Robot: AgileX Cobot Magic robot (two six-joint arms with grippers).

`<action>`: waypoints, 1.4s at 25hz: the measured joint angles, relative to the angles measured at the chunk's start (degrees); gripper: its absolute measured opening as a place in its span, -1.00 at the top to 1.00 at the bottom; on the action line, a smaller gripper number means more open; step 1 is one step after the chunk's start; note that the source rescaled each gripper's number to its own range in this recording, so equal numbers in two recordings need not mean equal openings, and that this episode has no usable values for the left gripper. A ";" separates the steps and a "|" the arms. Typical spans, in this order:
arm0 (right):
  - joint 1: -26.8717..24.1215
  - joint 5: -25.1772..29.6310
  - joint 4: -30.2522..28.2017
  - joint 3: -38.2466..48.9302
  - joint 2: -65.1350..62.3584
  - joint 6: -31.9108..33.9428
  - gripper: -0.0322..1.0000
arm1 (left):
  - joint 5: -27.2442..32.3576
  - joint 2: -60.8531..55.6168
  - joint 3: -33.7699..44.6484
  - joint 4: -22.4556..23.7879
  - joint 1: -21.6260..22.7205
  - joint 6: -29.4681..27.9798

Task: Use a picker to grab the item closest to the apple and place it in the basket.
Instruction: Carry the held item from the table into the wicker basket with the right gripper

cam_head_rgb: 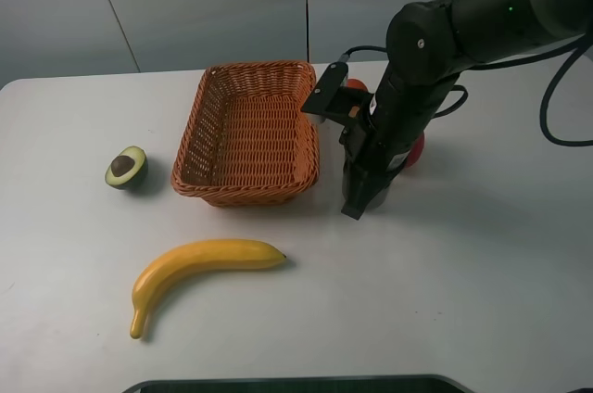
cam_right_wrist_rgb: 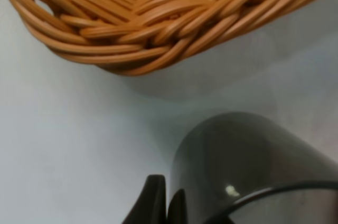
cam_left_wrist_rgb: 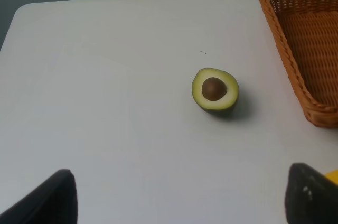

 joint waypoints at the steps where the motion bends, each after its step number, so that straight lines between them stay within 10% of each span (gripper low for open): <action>1: 0.00 0.00 -0.14 0.00 0.00 0.00 0.94 | 0.00 0.00 0.00 0.00 0.00 0.00; 26: 0.00 3.49 -1.08 -0.14 -8.12 0.72 0.94 | 0.00 0.00 0.00 0.00 0.00 0.00; 35: 0.00 15.02 -1.08 -10.10 -10.77 14.52 0.94 | 0.00 0.00 0.00 0.00 0.00 0.00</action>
